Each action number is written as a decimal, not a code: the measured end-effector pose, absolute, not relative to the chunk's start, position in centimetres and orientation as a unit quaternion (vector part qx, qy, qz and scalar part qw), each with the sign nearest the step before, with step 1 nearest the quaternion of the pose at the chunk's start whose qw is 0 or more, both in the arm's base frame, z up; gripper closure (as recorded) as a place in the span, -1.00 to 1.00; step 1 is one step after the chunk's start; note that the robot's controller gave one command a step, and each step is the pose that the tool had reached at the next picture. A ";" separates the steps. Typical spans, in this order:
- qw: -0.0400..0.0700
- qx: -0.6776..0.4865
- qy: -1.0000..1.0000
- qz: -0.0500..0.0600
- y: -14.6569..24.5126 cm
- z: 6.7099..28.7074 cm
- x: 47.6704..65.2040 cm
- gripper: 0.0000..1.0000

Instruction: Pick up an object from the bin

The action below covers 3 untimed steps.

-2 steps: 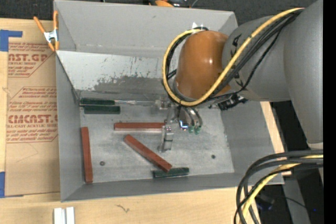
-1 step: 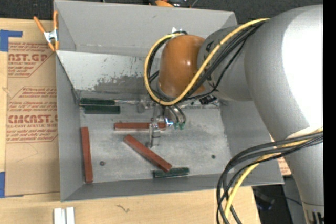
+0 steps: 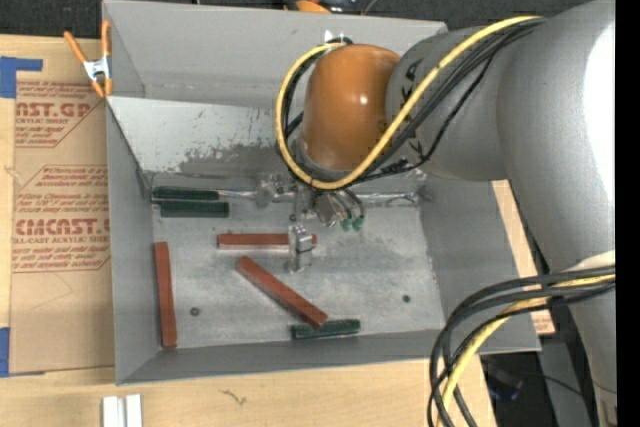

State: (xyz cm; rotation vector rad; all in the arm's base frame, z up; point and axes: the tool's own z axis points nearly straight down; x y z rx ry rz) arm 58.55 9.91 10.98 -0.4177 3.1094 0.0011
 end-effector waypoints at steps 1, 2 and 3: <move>-0.001 -0.026 1.000 0.000 8.1 6.9 58.5 -1.00; 0.001 -0.026 1.000 0.001 8.1 7.0 58.6 1.00; 0.005 -0.039 0.999 0.001 8.6 18.0 58.4 1.00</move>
Offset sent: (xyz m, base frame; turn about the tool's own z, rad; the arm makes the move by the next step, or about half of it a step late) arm 0.0000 -0.0188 -0.0398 0.2161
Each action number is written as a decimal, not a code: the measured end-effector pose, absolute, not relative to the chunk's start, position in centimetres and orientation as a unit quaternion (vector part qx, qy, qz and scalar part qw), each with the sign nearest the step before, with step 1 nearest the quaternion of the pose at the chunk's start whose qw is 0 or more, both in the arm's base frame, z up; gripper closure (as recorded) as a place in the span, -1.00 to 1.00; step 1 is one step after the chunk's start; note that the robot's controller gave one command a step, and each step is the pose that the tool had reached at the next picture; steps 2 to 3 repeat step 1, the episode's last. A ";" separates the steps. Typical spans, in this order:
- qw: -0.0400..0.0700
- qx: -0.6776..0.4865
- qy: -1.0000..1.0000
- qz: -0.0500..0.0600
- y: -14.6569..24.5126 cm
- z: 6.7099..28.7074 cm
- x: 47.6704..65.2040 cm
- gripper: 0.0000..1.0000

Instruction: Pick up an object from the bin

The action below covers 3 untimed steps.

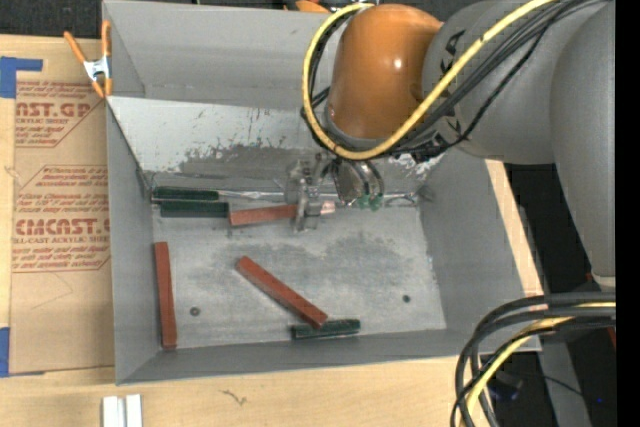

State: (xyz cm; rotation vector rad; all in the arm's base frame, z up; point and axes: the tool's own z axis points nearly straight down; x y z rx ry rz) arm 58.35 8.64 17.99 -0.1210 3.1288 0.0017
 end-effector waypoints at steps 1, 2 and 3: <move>0.006 -0.049 0.999 0.000 8.6 25.9 57.7 1.00; 0.006 -0.049 0.999 0.000 8.6 25.9 57.7 1.00; 0.006 -0.049 0.999 0.000 8.6 25.9 57.7 1.00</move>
Offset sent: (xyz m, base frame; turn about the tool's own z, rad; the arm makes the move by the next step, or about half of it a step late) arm -0.0085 -0.0010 0.0736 -0.0200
